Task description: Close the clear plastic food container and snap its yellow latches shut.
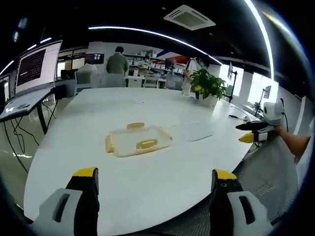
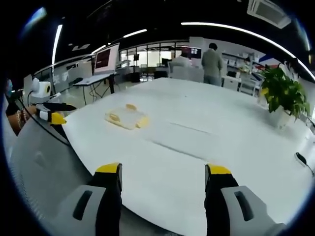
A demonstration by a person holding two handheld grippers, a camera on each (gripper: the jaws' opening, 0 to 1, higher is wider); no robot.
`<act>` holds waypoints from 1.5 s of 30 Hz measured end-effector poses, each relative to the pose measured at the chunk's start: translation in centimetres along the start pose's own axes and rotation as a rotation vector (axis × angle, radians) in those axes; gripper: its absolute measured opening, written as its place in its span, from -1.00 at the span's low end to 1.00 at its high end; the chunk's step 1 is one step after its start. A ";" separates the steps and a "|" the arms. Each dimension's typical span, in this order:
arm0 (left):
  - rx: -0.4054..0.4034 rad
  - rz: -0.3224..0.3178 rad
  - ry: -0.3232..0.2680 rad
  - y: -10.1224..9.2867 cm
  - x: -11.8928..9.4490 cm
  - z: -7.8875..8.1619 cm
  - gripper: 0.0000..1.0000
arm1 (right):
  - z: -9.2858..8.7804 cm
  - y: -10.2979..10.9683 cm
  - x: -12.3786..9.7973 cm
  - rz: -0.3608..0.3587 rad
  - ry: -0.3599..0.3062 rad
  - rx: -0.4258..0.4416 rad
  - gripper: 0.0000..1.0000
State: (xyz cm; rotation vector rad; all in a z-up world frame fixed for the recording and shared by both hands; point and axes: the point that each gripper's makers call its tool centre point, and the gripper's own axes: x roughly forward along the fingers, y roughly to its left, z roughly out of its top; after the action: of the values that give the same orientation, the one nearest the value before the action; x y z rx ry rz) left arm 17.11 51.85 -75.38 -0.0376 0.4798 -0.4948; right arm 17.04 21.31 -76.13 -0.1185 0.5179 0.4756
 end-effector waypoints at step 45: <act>0.708 -0.408 0.511 8.7 9.8 2.1 0.89 | 8.9 5.6 15.8 0.485 0.259 -0.778 0.28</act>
State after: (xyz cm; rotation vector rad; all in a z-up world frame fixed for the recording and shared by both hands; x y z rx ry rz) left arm 29.56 54.78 -79.04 0.6976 0.7772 -1.0638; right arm 30.50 34.68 -76.37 -0.8220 0.5926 1.1321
